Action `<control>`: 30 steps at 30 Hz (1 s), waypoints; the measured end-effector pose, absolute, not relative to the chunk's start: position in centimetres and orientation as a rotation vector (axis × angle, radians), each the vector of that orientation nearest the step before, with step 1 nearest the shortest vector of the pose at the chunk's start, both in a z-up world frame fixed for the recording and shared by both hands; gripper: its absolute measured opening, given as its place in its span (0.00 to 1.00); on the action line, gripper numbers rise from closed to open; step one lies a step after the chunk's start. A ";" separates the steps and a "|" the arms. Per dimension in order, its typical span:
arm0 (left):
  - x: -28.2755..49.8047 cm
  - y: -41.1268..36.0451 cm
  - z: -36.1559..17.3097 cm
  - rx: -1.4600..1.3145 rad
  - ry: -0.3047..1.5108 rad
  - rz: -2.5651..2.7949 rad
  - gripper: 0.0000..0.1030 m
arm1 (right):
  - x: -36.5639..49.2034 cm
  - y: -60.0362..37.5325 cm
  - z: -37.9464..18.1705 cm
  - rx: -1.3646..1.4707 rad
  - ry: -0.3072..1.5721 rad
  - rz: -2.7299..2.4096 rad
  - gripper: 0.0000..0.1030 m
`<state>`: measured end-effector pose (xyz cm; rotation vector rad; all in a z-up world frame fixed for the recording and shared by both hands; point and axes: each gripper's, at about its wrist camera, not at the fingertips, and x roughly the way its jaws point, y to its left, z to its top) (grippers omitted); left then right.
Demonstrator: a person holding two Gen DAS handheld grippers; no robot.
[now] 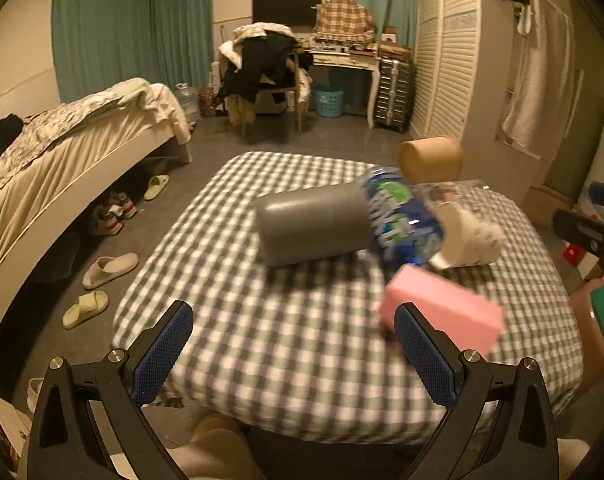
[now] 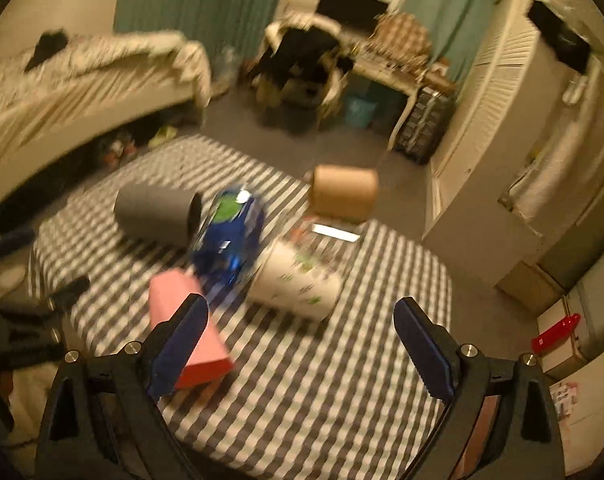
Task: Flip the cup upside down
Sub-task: 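Close the left gripper on the pink cup while the right gripper releases it, then rotate the pink cup in the left gripper so its bottom faces up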
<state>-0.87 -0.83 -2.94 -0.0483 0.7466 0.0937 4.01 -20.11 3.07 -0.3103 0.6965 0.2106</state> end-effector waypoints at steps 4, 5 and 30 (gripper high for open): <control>0.2 -2.8 -1.9 -0.045 0.755 0.089 1.00 | 4.4 -22.2 3.2 -0.203 0.658 0.205 0.92; 0.5 -3.1 -1.8 -0.052 0.761 0.088 1.00 | 4.5 -22.6 2.5 -0.178 0.655 0.200 0.92; 7.7 -6.2 -7.4 -0.266 1.040 0.093 0.98 | 7.0 -27.6 -2.0 -0.054 0.721 0.096 0.92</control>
